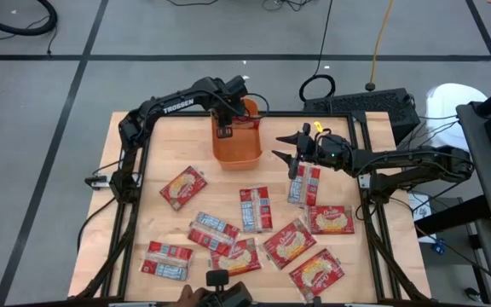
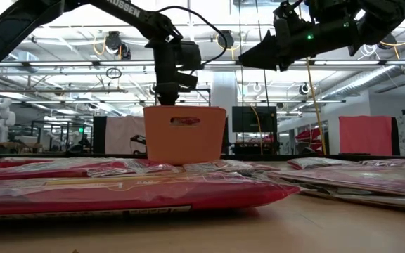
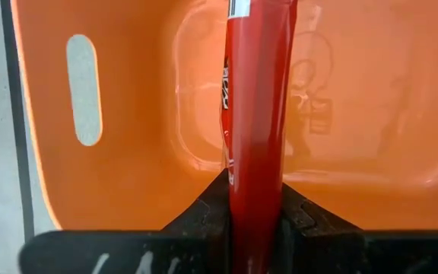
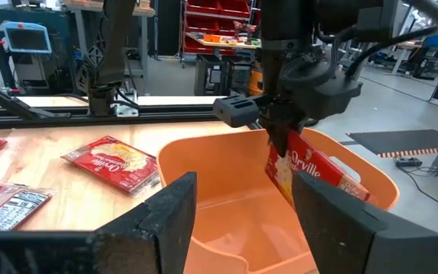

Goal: Sort popcorn bags into baskets
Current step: Put the red popcorn bag into the orange bin

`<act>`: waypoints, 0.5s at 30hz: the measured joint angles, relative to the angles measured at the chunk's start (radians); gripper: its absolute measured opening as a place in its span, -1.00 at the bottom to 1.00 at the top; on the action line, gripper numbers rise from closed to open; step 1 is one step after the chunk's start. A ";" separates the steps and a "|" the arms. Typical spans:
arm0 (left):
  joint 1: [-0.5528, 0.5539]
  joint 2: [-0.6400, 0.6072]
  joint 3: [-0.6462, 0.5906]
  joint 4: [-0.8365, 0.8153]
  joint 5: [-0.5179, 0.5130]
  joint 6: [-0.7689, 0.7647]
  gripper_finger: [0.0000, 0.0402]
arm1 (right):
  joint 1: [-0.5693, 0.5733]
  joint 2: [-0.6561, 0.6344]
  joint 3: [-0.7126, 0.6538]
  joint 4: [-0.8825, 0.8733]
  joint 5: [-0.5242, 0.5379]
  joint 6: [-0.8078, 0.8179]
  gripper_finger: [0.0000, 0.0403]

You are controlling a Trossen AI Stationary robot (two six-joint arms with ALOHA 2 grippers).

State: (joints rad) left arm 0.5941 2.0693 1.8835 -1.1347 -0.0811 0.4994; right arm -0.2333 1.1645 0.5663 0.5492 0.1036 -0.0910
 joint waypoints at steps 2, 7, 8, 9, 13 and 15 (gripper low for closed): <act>0.000 0.000 0.000 0.000 0.001 -0.009 -0.76 | 0.000 0.000 0.000 0.000 0.000 0.000 0.04; 0.000 0.000 0.000 0.000 0.002 -0.016 -0.64 | 0.000 0.000 0.000 0.000 0.000 0.000 0.04; 0.000 0.000 0.000 0.002 0.000 -0.020 -0.58 | 0.000 0.000 0.000 0.000 0.000 0.000 0.04; 0.000 0.000 0.000 0.007 -0.008 -0.025 -0.51 | 0.000 0.000 0.000 0.000 0.000 0.000 0.04; 0.000 0.000 0.000 0.034 -0.031 -0.035 -0.25 | 0.000 0.000 0.000 0.000 0.000 0.000 0.04; 0.000 0.000 0.000 0.049 -0.050 -0.022 -0.14 | 0.000 0.000 0.000 0.000 0.000 0.000 0.04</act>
State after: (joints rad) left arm 0.5941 2.0693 1.8839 -1.0862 -0.1307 0.4771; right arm -0.2333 1.1645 0.5663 0.5495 0.1036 -0.0910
